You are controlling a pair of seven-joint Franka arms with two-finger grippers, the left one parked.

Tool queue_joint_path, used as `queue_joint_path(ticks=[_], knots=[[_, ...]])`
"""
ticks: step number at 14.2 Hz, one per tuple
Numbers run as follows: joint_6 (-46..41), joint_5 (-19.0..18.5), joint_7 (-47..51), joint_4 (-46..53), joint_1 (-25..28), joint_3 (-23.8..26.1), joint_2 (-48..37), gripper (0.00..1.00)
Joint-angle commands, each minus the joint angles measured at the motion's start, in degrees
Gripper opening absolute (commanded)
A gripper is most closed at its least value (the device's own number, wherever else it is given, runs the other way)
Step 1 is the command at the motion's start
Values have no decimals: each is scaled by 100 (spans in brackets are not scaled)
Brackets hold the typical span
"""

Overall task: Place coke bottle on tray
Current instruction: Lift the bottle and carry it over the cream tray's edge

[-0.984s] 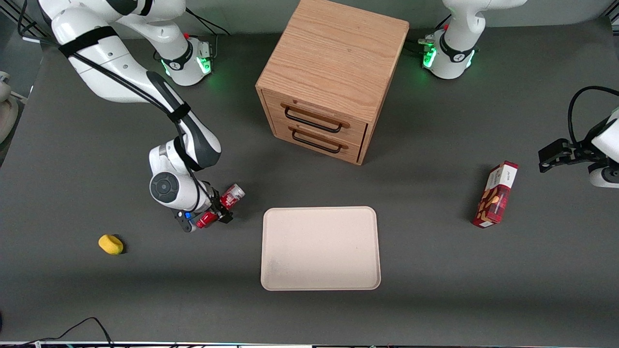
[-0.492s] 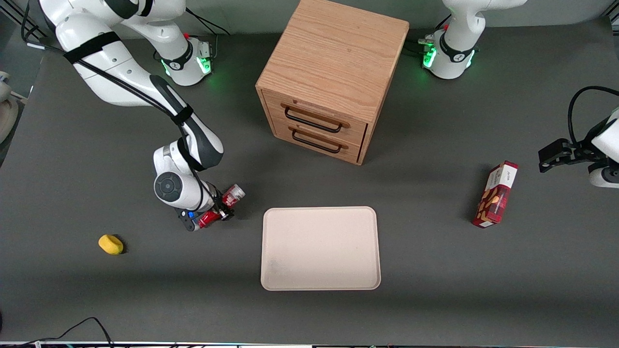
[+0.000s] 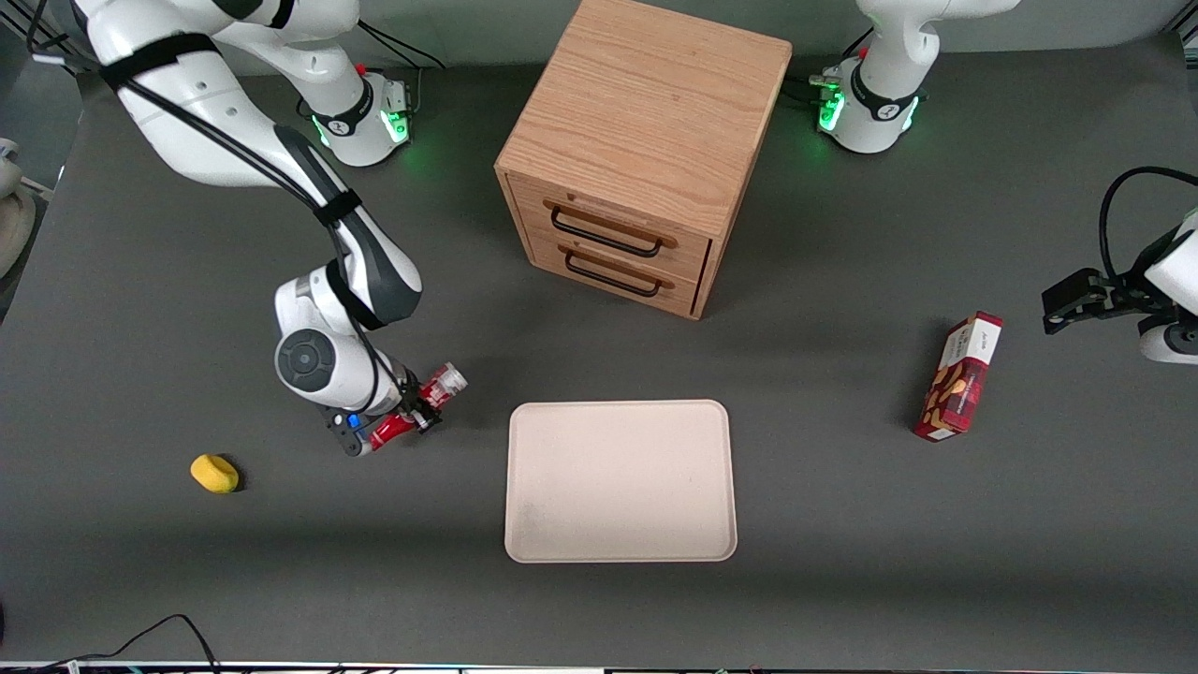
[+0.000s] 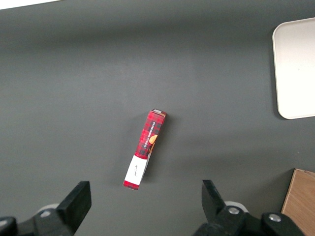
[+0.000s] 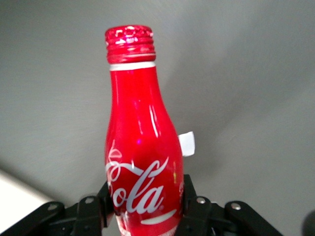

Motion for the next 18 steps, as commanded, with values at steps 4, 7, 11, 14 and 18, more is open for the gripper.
queue_joint_path(ticks=[4, 7, 11, 14, 18], knots=[[-1422, -67, -1213, 2637, 186, 322, 457, 0], [-1413, -85, -2388, 3928, 581, 349, 1203, 0], [-949, -58, -4394, 4732, 854, 481, 2250, 0], [-631, -58, -4694, 4749, 986, 472, 2821, 0], [-543, -49, -4345, 4732, 1083, 472, 3253, 0]])
